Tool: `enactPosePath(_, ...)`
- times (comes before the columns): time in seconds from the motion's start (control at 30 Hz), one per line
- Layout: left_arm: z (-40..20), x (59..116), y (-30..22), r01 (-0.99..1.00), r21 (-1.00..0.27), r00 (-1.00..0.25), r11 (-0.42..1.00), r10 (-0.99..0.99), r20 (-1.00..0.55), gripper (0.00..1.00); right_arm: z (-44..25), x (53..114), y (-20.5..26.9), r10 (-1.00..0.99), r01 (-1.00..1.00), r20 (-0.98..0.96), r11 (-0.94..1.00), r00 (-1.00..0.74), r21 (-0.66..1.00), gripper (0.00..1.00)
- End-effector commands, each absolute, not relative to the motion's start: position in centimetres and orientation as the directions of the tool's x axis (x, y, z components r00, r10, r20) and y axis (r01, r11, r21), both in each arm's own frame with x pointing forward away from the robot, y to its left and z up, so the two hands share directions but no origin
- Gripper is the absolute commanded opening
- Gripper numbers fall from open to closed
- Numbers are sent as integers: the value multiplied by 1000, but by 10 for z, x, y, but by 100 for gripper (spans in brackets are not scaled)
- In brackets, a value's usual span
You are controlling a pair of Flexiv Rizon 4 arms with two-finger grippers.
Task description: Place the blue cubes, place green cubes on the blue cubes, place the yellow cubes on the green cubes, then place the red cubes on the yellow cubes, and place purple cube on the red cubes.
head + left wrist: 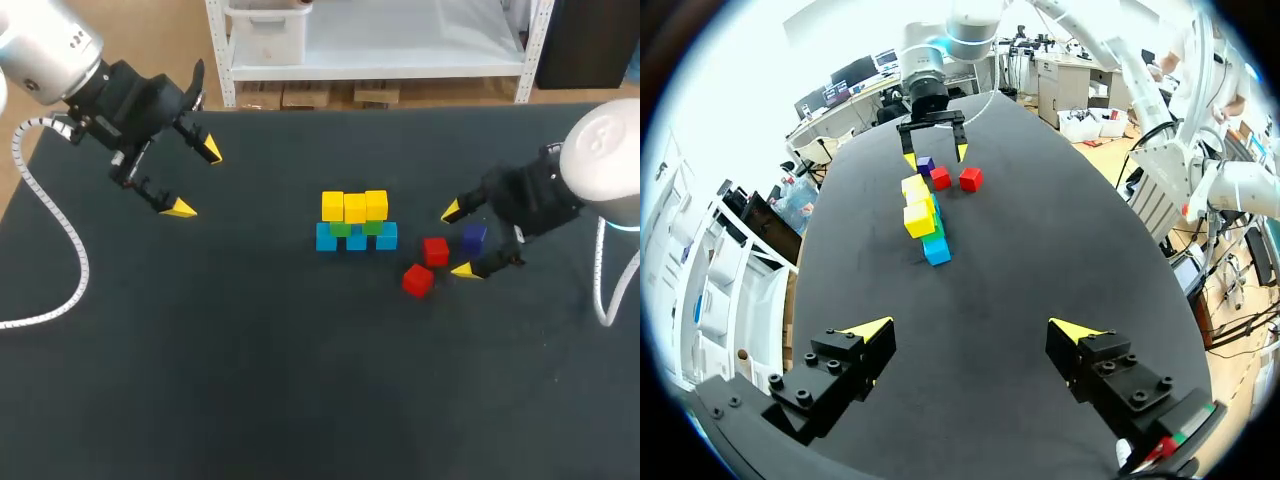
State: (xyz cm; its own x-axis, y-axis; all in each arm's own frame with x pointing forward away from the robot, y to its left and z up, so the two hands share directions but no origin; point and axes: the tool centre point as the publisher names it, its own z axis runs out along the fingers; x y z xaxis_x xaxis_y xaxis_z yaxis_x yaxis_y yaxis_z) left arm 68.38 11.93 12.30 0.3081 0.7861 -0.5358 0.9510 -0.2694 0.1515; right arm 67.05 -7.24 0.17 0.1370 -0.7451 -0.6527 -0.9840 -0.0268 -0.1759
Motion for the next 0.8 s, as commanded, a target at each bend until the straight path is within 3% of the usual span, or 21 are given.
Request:
enactPosePath(0.03, 123, 686, 119, 950, 150, 310, -273, 785, -536, 100, -1, 675, -69, -747, -985, -651, -34, 139, -171, 87)
enactPosePath(0.07, 123, 686, 119, 950, 150, 310, -273, 785, -536, 100, 0, 676, -67, -747, -984, -650, -37, 141, -171, 59)
enactPosePath(0.1, 123, 686, 119, 950, 150, 310, -273, 785, -536, 100, 0, 676, -66, -748, -984, -648, -40, 143, -171, 49)
enactPosePath(0.2, 123, 686, 119, 950, 150, 310, -273, 785, -536, 100, -2, 680, -63, -752, -985, -643, -51, 146, -164, 49)
enactPosePath(0.27, 123, 686, 119, 950, 150, 310, -273, 785, -536, 100, -3, 682, -61, -753, -985, -641, -54, 147, -162, 56)
enactPosePath(0.53, 123, 686, 119, 950, 150, 310, -273, 785, -536, 100, -7, 682, -56, -760, -986, -632, -77, 152, -145, 57)
enactPosePath(0.8, 123, 686, 119, 950, 150, 310, -273, 785, -536, 100, -5, 684, -56, -775, -985, -609, -109, 170, -136, 41)
